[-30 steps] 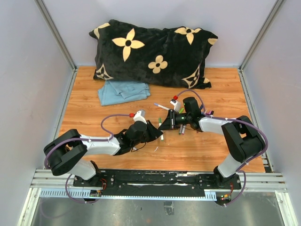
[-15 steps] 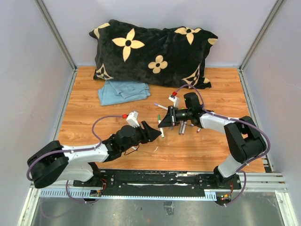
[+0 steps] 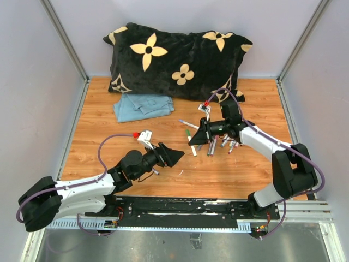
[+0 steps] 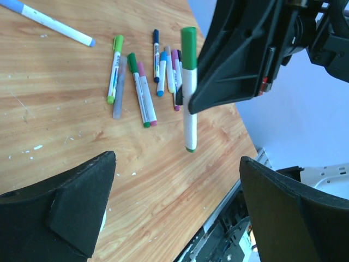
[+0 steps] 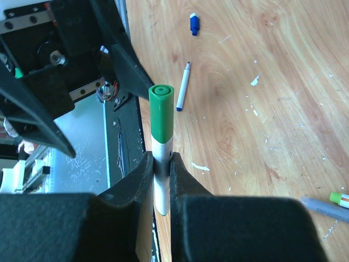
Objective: Open the pen caps
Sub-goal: Pick up the pen from the center of the board, then open the pen cap from the pen.
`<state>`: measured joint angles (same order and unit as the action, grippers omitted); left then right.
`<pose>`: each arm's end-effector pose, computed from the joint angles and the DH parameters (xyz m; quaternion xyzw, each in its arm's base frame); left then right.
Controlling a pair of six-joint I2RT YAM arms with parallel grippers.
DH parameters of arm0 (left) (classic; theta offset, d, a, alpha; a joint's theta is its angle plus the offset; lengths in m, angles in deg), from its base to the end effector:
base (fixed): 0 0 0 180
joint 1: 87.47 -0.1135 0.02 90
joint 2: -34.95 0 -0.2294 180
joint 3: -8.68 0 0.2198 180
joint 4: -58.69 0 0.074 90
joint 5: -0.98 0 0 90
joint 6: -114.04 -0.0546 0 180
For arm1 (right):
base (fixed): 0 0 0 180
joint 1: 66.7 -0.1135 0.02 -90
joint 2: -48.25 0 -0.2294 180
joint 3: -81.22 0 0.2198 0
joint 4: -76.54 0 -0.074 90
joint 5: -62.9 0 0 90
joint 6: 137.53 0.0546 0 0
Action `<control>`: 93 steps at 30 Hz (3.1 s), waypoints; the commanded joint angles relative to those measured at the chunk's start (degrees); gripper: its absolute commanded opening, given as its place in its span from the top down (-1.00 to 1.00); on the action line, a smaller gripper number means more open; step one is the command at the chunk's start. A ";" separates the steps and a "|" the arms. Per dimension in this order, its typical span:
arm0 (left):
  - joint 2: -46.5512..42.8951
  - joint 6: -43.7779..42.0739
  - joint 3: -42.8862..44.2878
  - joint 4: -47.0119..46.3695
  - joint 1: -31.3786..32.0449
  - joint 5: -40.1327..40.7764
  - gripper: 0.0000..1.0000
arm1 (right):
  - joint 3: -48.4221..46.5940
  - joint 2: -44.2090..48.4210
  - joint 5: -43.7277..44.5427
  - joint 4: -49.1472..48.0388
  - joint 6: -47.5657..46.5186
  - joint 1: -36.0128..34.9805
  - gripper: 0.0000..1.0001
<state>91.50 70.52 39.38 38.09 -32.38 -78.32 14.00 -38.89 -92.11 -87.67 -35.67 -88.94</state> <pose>0.1333 -0.1734 0.1974 -0.0075 0.7382 -0.4764 0.4776 0.2534 0.1571 0.2111 -0.3121 0.7252 0.5700 0.2277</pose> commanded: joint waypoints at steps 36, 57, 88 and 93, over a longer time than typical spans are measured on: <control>-1.88 3.17 -5.16 -22.29 -10.53 -14.81 -0.99 | -1.37 3.49 -9.05 6.88 -10.25 0.69 0.89; 8.76 8.56 -3.81 -31.32 -10.37 -14.14 -0.97 | -1.56 1.75 -9.90 6.84 -10.72 -3.29 0.86; 25.27 9.06 6.48 -32.59 -7.81 -15.18 0.72 | -1.71 1.83 -9.75 7.06 -10.95 -4.30 0.80; 24.34 9.33 5.73 -32.84 -7.76 -14.71 0.99 | -1.47 2.20 -8.46 7.10 -11.07 -4.45 0.47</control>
<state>116.20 79.79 44.82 6.53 -40.35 -93.60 13.50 -37.27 -100.33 -80.15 -45.64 -92.20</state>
